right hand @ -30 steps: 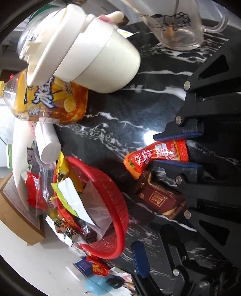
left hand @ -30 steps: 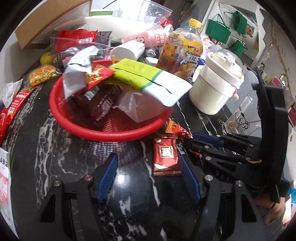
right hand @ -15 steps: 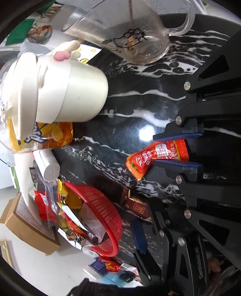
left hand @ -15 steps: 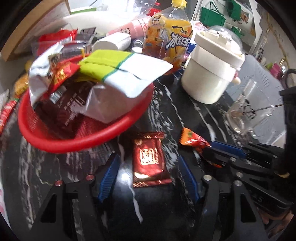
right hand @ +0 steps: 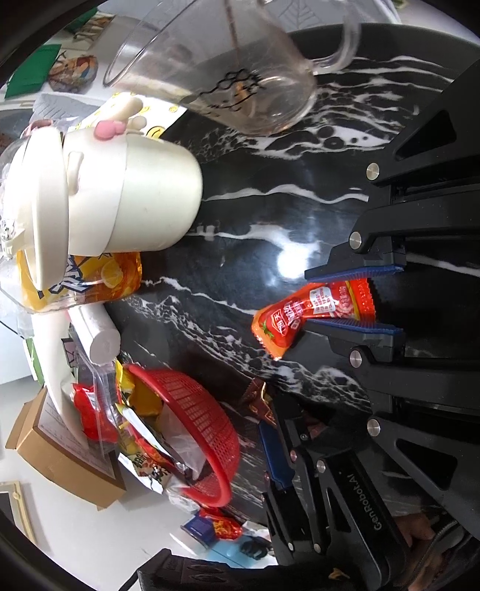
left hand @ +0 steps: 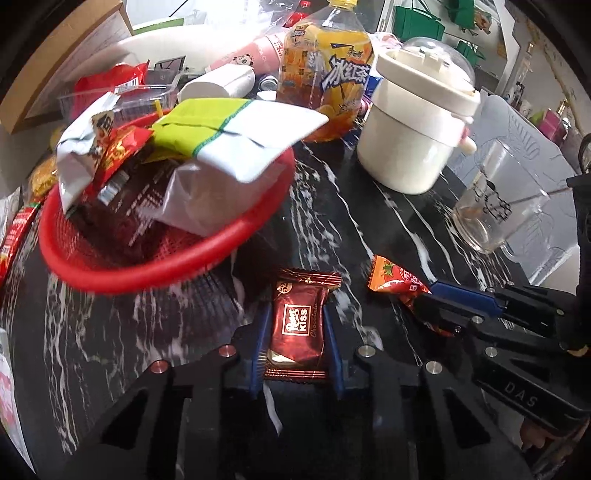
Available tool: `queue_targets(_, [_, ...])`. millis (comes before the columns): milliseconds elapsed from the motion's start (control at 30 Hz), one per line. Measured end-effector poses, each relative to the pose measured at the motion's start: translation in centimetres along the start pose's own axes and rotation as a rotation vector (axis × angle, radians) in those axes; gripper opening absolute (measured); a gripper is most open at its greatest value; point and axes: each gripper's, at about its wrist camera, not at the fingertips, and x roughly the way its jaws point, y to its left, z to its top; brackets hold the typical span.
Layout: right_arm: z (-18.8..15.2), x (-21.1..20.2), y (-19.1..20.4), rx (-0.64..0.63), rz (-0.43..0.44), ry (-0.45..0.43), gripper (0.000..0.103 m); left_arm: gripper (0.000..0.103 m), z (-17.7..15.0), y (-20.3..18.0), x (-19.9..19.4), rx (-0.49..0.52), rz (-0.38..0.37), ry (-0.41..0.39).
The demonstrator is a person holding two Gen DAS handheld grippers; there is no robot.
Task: Organize snacks
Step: 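Grasp the brown Kiss chocolate with the left gripper while the right grasps the orange candy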
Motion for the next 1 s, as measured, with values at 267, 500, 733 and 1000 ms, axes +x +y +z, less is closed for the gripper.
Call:
queue_targets(267, [-3.2, -2.1, 0.6, 0.022, -0.026, 0.007, 0.019, 0.027, -3.5, -1.7, -2.1, 0.054, -0.026, 0.027])
queue_targets(500, [-6.9, -4.5, 1.8, 0.033, -0.063, 0.016, 0.019, 0.027, -6.6, -3.3, -4.3, 0.105, -0.058, 0.059])
queue_targets(733, [-9.8, -6.4, 3.0, 0.046, -0.076, 0.031, 0.019, 0.027, -9.0, -4.2, -6.0, 0.142, -0.079, 0.084])
queue_targets(1000, [-10.3, -6.3, 3.8, 0.017, -0.09, 0.049, 0.039, 0.034, -8.8, -4.7, -5.7, 0.189, -0.088, 0.095])
